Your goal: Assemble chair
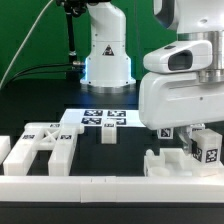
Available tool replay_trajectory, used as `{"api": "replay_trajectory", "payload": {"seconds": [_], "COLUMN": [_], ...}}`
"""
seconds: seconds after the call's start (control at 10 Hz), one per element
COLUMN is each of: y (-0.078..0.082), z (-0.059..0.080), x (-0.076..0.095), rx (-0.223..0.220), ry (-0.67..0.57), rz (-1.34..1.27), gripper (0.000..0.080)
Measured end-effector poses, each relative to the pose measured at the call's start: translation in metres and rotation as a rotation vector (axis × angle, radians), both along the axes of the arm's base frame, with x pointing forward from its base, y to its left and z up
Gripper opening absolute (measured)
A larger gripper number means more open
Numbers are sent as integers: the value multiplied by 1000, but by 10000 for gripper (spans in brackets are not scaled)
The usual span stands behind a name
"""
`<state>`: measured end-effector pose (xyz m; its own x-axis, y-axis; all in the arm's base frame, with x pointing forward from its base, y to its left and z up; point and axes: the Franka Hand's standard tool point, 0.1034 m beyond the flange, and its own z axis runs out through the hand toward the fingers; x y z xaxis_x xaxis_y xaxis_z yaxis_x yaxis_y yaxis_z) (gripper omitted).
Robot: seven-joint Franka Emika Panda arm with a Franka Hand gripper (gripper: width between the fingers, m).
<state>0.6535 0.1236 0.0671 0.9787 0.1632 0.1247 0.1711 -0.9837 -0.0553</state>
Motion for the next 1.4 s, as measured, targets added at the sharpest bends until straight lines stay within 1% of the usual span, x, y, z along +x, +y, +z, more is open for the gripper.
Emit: {"api": "replay_trajectory", "payload": {"seconds": [0.1, 0.2, 0.4, 0.5, 0.6, 0.9, 1.1, 1.2, 1.3, 1.4], "y": [0, -1, -3, -4, -6, -9, -10, -10, -10, -10], "z": [0, 0, -1, -1, -2, -2, -2, -2, -2, -2], "x": [0, 0, 1, 1, 0, -2, -2, -2, -2, -3], "rx": [6, 11, 34, 52, 82, 161, 178, 177, 174, 163], "ry": [4, 8, 14, 23, 37, 129, 148, 145, 142, 139], "rz": [-56, -102, -337, -519, -720, -1181, -1287, -1269, -1241, -1192], "gripper": [365, 286, 286, 286, 286, 287, 287, 393, 393, 529]}}
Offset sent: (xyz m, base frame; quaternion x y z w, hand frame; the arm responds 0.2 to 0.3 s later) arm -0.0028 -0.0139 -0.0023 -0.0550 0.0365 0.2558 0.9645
